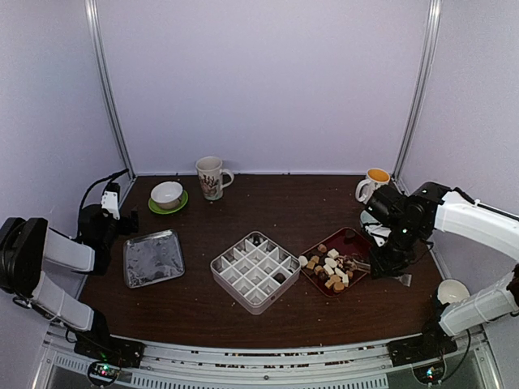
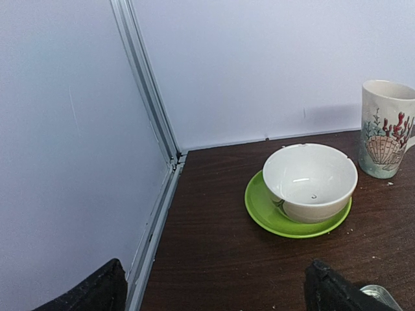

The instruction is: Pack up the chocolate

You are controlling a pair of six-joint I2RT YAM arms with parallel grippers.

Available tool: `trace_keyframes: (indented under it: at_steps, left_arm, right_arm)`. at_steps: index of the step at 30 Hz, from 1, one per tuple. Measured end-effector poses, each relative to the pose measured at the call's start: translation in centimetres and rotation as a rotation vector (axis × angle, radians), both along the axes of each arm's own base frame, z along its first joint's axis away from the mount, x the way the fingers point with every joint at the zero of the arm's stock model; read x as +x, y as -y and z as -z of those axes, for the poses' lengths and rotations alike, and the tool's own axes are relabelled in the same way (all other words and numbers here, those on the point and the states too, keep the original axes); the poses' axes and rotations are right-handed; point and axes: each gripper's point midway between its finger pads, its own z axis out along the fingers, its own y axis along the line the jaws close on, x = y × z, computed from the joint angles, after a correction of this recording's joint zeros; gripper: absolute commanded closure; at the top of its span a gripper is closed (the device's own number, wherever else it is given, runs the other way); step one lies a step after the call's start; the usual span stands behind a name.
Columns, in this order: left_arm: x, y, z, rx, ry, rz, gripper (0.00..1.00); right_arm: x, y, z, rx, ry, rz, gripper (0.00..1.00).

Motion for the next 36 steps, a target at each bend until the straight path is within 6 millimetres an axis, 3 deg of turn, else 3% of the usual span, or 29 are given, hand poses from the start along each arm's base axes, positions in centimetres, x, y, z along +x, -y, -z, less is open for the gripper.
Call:
trace_keyframes:
  at_steps: [13, 18, 24, 36]
  left_arm:
    - [0.0, 0.0, 0.0, 0.000, 0.000, 0.000, 0.02]
    - [0.0, 0.0, 0.0, 0.000, 0.000, 0.000, 0.02]
    - [0.0, 0.0, 0.0, 0.000, 0.000, 0.000, 0.02]
    - [0.0, 0.0, 0.0, 0.000, 0.000, 0.000, 0.02]
  right_arm:
    - [0.2, -0.2, -0.2, 0.012, 0.013, 0.004, 0.74]
    - [0.7, -0.7, -2.1, 0.056, 0.075, -0.004, 0.75]
    - [0.9, -2.6, -5.1, 0.165, 0.153, -0.051, 0.78]
    - [-1.1, -8.3, -6.1, 0.318, 0.140, -0.222, 0.79]
